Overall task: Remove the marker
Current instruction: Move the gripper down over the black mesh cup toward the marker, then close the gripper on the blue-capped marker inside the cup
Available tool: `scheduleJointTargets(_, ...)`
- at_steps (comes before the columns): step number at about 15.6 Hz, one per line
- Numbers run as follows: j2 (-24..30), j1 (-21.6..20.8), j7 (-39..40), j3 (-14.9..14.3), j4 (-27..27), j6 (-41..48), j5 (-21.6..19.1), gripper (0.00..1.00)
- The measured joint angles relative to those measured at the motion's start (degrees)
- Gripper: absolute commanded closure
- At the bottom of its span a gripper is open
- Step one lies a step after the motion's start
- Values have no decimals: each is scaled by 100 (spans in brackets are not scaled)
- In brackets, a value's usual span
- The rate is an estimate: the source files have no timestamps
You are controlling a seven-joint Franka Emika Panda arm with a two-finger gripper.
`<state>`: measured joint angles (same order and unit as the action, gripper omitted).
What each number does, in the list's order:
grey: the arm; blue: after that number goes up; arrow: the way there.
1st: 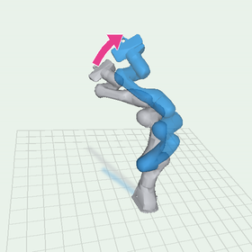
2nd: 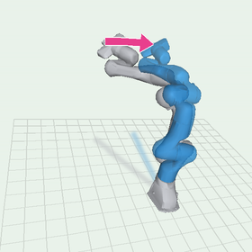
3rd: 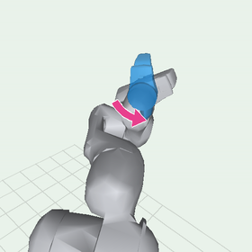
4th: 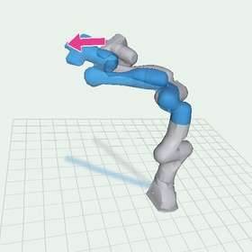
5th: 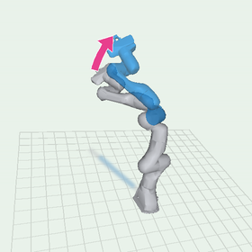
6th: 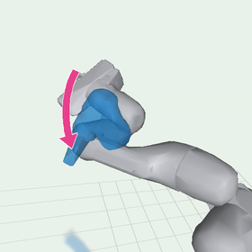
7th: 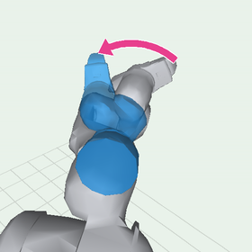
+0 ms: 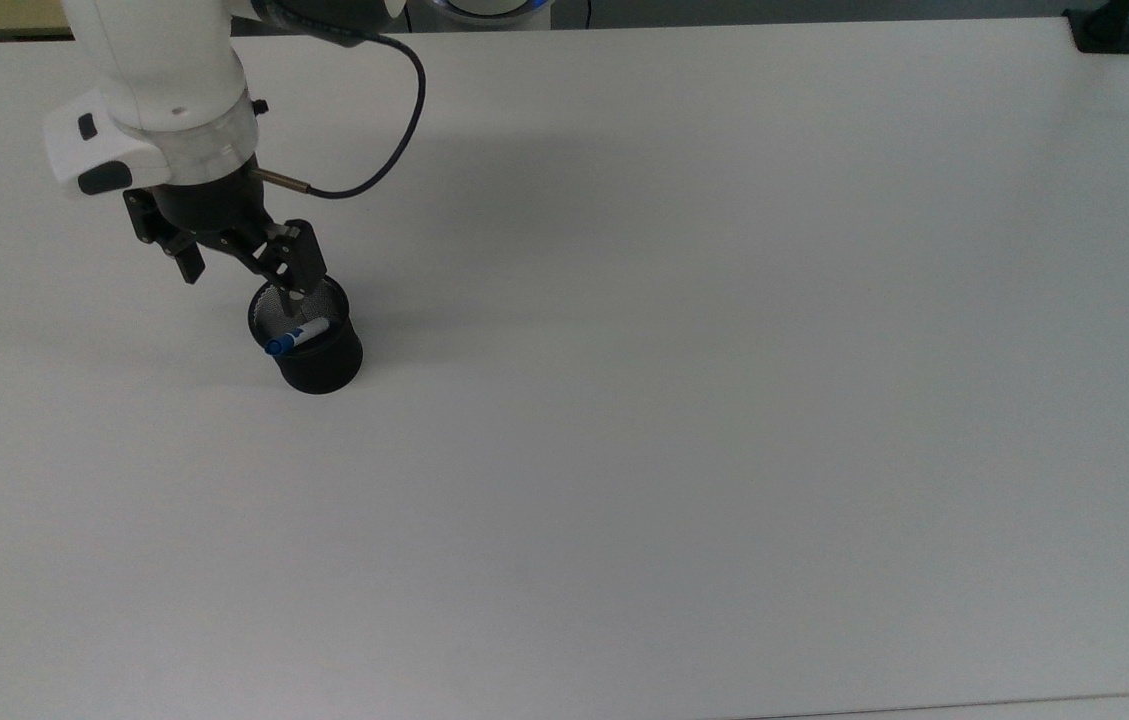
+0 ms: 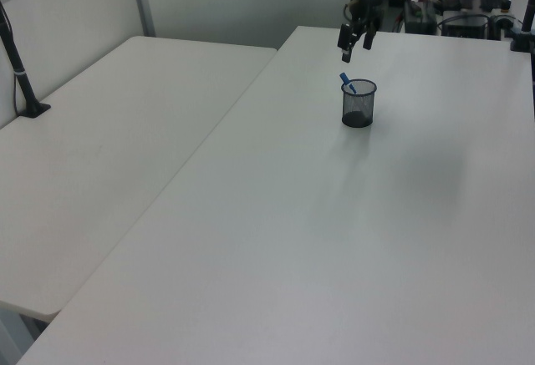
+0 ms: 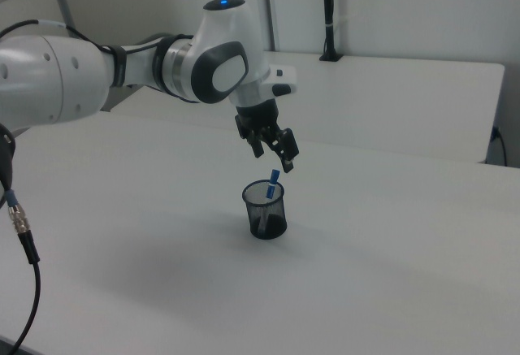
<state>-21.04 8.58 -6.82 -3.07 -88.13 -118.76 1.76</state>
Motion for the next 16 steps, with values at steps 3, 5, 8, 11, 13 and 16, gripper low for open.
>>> scheduleJointTargets(3, -206, 4, -1, 0, 6, -318, 0, 9)
scheduleJointTargets(5, -366, 6, -11, 0, 15, -656, 0, 15)
scheduleJointTargets(8, -477, 8, -14, 0, 23, -762, 0, 17)
scheduleJointTargets(11, -485, 9, -17, 0, 46, -766, 0, 24)
scheduleJointTargets(13, -485, 9, -17, 0, 50, -766, 0, 27)
scheduleJointTargets(16, -486, 9, -16, 0, 50, -766, 0, 27)
